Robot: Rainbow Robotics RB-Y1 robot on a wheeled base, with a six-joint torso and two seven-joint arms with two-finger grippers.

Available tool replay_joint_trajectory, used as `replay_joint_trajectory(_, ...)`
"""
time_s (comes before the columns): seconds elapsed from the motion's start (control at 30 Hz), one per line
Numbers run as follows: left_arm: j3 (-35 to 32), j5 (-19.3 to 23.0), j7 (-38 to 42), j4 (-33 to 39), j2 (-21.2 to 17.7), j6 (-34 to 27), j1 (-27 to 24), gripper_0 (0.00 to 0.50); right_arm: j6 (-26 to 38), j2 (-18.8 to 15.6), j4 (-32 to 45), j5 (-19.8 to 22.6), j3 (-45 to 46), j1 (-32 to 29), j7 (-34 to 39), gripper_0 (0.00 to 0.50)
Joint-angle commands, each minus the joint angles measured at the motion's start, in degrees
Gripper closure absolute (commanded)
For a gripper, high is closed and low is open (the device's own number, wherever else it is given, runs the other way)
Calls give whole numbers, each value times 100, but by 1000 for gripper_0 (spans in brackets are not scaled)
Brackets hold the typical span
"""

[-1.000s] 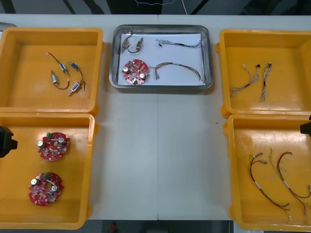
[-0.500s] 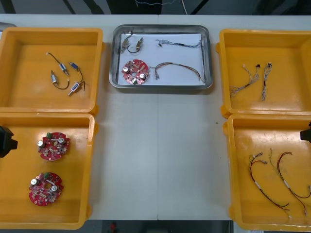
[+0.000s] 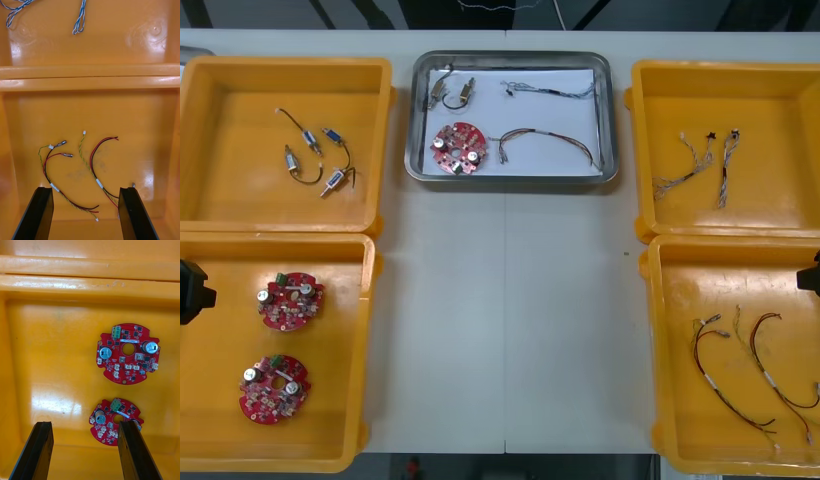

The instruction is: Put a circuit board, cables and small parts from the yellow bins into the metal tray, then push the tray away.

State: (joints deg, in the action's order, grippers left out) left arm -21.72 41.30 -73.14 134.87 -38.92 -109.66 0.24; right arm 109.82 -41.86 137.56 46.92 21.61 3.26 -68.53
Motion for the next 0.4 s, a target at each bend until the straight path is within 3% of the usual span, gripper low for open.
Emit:
replay_joint_trajectory(0.03, 63, 36, -552, 180, -230, -34, 125, 0, 18, -200, 174, 45, 133, -97, 182, 0)
replay_joint_trajectory(0.4, 63, 36, -552, 180, -230, -34, 125, 0, 18, -200, 174, 45, 133, -97, 182, 0)
